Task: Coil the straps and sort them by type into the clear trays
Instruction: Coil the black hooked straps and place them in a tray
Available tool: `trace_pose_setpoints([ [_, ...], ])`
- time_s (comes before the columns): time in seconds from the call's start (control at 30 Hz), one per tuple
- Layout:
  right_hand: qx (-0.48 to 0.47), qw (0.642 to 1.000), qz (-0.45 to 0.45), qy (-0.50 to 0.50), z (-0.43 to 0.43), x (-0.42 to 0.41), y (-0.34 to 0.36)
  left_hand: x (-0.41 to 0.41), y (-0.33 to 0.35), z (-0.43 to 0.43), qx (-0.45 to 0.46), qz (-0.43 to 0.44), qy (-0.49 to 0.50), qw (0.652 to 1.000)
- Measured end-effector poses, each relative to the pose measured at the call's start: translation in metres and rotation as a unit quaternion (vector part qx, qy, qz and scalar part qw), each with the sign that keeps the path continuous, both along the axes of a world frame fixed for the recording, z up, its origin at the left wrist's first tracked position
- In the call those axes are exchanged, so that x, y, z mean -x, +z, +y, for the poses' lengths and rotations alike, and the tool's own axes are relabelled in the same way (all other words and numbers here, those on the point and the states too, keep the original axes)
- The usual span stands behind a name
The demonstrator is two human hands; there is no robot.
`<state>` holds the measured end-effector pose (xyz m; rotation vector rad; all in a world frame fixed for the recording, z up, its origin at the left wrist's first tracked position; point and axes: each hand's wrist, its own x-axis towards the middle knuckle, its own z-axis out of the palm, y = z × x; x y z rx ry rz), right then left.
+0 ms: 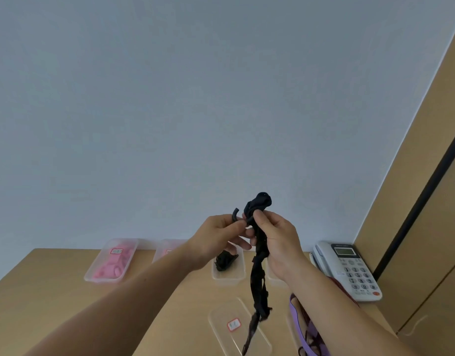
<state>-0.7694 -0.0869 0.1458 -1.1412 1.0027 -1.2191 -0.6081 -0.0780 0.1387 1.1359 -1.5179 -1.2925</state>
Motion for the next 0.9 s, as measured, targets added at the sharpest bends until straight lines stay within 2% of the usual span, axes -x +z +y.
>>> trace_pose_setpoints([
  [0.1, -0.038, 0.999, 0.019, -0.021, -0.001, -0.002, -0.004, 0.002, -0.002, -0.002, 0.045, -0.049, 0.065, 0.996],
  [0.2, -0.058, 0.997, 0.044, -0.028, 0.001, -0.008, -0.01, 0.004, -0.002, -0.003, 0.121, -0.177, 0.109, 0.971],
  [0.3, -0.081, 0.993, 0.08, -0.038, 0.003, -0.014, -0.011, 0.006, -0.011, -0.003, 0.198, -0.342, 0.141, 0.908],
  [0.4, -0.102, 0.991, 0.089, -0.019, 0.003, -0.019, -0.009, 0.005, -0.018, -0.004, 0.283, -0.413, 0.183, 0.846],
  [0.53, -0.093, 0.989, 0.118, 0.006, 0.003, -0.023, -0.007, 0.005, -0.017, -0.004, 0.334, -0.52, 0.187, 0.764],
  [0.63, -0.104, 0.99, 0.084, 0.043, 0.003, -0.019, -0.003, 0.0, -0.013, -0.001, 0.429, -0.548, 0.168, 0.699],
  [0.77, -0.12, 0.988, 0.081, 0.053, -0.001, -0.015, -0.002, -0.012, -0.019, -0.004, 0.494, -0.556, 0.15, 0.651],
  [0.83, -0.123, 0.989, 0.076, 0.035, -0.001, -0.014, -0.004, -0.011, -0.024, -0.006, 0.508, -0.543, 0.157, 0.65],
  [0.87, -0.129, 0.989, 0.058, 0.035, -0.001, -0.013, -0.006, -0.009, -0.025, -0.005, 0.508, -0.527, 0.155, 0.664],
  [0.9, -0.135, 0.989, 0.038, 0.038, -0.002, -0.012, -0.008, -0.006, -0.025, -0.004, 0.498, -0.498, 0.155, 0.692],
])
